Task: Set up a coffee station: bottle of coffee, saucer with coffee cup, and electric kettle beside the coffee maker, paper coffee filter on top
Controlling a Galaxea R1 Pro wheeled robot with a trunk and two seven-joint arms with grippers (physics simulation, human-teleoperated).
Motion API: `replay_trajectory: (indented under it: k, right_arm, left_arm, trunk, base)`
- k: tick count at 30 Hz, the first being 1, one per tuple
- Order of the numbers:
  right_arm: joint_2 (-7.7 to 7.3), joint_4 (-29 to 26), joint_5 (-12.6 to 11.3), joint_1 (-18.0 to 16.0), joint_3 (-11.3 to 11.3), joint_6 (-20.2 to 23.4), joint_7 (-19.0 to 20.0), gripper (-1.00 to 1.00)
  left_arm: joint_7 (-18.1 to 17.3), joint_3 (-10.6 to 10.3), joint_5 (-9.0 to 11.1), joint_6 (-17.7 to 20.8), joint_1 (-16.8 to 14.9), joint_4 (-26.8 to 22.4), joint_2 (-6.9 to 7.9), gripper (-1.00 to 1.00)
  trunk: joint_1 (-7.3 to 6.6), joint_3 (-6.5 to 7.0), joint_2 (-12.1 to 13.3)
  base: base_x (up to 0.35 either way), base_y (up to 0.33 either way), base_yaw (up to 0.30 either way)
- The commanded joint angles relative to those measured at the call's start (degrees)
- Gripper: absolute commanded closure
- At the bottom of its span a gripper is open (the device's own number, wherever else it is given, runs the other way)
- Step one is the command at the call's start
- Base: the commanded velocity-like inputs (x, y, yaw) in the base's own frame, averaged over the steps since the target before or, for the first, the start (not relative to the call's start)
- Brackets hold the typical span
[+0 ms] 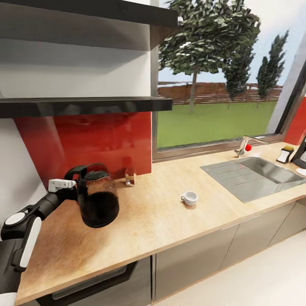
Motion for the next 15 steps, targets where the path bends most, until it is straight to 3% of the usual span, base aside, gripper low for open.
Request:
replay_trajectory:
  k: [1,8,15]
  right_arm:
    - [0.00,-0.04,-0.49,-0.04,0.48,-0.01,-0.18,-1.00]
    - [0.00,-0.04,-0.49,-0.04,0.48,-0.01,-0.18,-1.00]
    - [0.09,-0.04,-0.49,-0.04,0.49,-0.01,-0.18,-1.00]
  left_arm:
    - [-0.08,0.18,0.62,0.67,-0.24,0.00,0.00,1.00]
    - [0.11,0.32,0.44,4.57,-0.54,0.07,-0.02,1.00]
    - [-0.21,0.15,0.47,4.48,0.21,-0.36,-0.01,1.00]
  trunk:
    - [0.03,-0.13,-0.14]
    - [0.03,-0.13,-0.14]
    - [0.03,-0.13,-0.14]
  base:
    - [0.000,0.000,-0.300]
    - [0.000,0.000,-0.300]
    - [0.000,-0.003,-0.300]
